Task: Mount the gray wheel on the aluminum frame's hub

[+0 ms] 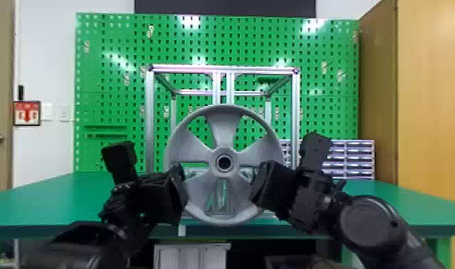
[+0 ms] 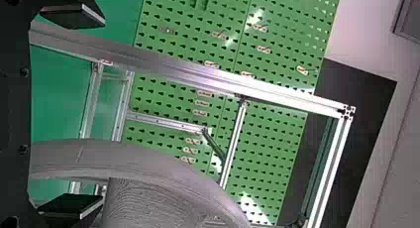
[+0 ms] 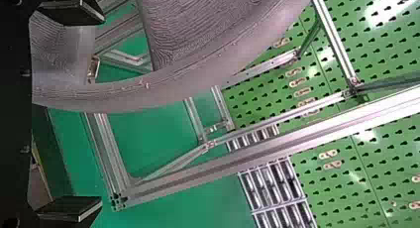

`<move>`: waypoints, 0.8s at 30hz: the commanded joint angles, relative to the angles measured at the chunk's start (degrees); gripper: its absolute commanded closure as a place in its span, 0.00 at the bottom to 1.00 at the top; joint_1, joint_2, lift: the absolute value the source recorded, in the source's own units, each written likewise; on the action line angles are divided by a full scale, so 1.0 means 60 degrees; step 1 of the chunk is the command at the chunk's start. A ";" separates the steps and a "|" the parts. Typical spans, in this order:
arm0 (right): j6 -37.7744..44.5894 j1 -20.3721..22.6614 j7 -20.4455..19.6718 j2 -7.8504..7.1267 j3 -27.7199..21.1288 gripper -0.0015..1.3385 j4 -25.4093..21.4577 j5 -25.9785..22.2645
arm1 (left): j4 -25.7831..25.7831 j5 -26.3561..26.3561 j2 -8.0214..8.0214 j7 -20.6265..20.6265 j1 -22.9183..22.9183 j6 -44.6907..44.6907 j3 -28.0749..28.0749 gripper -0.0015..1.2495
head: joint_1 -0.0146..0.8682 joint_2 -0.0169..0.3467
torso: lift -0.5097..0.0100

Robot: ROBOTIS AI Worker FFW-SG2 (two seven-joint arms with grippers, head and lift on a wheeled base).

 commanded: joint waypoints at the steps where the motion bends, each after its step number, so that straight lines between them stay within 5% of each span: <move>1: -0.0020 0.0005 0.0019 0.0000 -0.0013 0.02 0.0000 0.0000 | 0.0000 0.0018 0.0000 -0.0036 0.0000 -0.0003 0.0001 0.02 | 0.01 0.06 | 0.02; 24: -0.0034 0.0415 0.0049 -0.0132 -0.0277 0.02 -0.0820 0.0000 | -0.0571 0.0047 0.0117 -0.0036 0.0396 0.0099 0.0177 0.02 | 0.01 0.06 | 0.02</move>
